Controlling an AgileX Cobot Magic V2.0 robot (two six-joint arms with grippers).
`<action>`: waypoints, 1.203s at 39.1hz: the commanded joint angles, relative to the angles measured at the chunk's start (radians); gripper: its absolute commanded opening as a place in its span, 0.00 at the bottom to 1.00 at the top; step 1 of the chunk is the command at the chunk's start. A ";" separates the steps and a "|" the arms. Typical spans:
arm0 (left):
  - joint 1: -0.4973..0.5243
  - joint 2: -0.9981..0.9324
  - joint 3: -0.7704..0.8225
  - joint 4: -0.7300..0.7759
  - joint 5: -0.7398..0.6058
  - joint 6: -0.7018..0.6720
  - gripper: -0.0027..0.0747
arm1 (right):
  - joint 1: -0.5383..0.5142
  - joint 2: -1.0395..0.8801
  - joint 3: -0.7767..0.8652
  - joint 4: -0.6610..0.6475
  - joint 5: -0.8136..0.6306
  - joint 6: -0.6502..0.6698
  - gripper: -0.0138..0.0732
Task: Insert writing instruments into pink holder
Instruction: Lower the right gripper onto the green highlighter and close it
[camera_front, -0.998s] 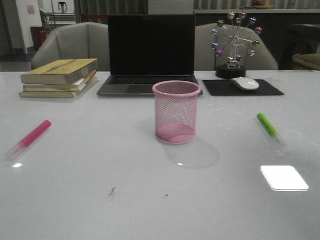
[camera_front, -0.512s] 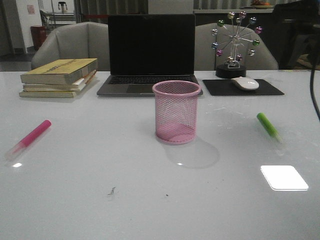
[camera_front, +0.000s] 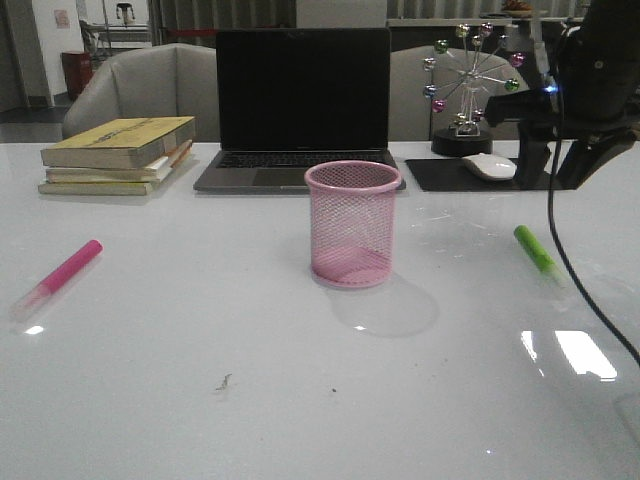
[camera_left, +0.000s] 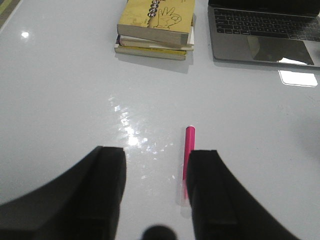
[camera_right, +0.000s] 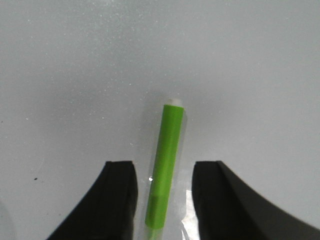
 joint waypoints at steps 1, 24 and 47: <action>-0.006 -0.006 -0.038 -0.011 -0.070 -0.009 0.52 | -0.003 -0.014 -0.062 0.002 -0.017 -0.001 0.62; -0.006 -0.006 -0.038 -0.011 -0.070 -0.009 0.52 | -0.003 0.115 -0.115 0.002 -0.013 -0.001 0.62; -0.006 -0.006 -0.038 -0.011 -0.068 -0.009 0.52 | -0.003 0.190 -0.115 0.002 -0.007 -0.001 0.60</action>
